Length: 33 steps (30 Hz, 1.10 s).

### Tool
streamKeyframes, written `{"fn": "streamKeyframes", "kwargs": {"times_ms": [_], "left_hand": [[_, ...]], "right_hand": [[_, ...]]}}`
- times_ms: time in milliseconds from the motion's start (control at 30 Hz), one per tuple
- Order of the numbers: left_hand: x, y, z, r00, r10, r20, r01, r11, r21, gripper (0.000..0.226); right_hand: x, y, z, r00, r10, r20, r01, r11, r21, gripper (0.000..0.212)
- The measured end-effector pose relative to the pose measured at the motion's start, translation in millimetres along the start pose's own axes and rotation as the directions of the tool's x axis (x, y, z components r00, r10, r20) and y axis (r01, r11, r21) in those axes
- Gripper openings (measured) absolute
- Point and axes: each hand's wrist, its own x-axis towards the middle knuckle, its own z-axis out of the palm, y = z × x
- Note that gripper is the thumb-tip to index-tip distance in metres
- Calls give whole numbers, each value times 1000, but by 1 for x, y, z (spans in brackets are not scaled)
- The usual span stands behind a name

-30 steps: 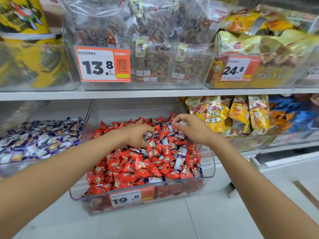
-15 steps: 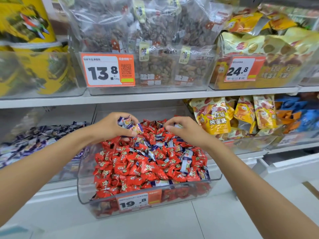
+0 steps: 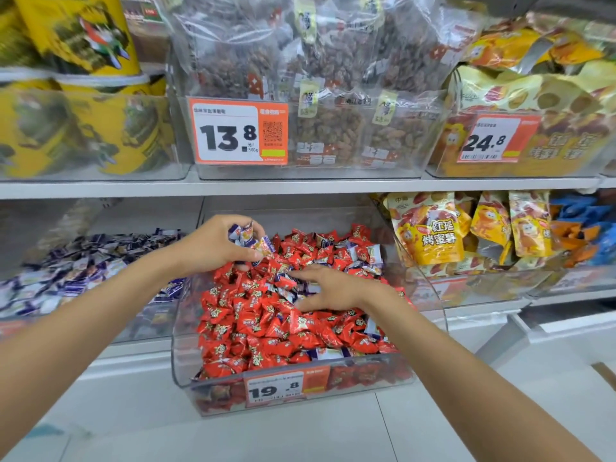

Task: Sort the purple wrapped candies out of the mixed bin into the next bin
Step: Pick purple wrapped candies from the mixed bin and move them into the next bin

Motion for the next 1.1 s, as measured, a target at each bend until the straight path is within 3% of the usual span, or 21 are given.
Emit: {"fn": "streamKeyframes", "kwargs": {"times_ms": [100,233,433,600,767,867,1033,1100], "left_hand": [[1,-9,4,1000,10,-7,-10,997,75,17],[2,-11,7,997,31,-65,-28,998,52,17],[1,-14,5,989,19,-145,-22,1000,-16,17],[2,-12,8,992,38,-122,-35,999,25,16],[0,-14,8,983,54,-173,-45,998,51,16],[0,-14,8,983,57,-176,-46,997,70,16],[-2,-16,7,984,66,-167,-51,995,91,17],[-2,-16,8,983,72,-169,-54,993,106,18]], "right_hand": [[1,0,0,999,-30,43,28,999,30,73],[2,-3,0,991,-108,-76,123,962,243,19],[-19,7,-29,936,-86,-342,211,914,346,13],[-41,11,-41,919,-27,-394,220,863,454,17],[-38,17,-37,893,-26,-449,203,914,351,16],[-29,13,-26,921,-76,-381,207,926,316,11],[-5,-2,0,988,-148,-42,150,988,39,50],[2,-4,7,990,-143,-11,143,989,-26,49]]}}
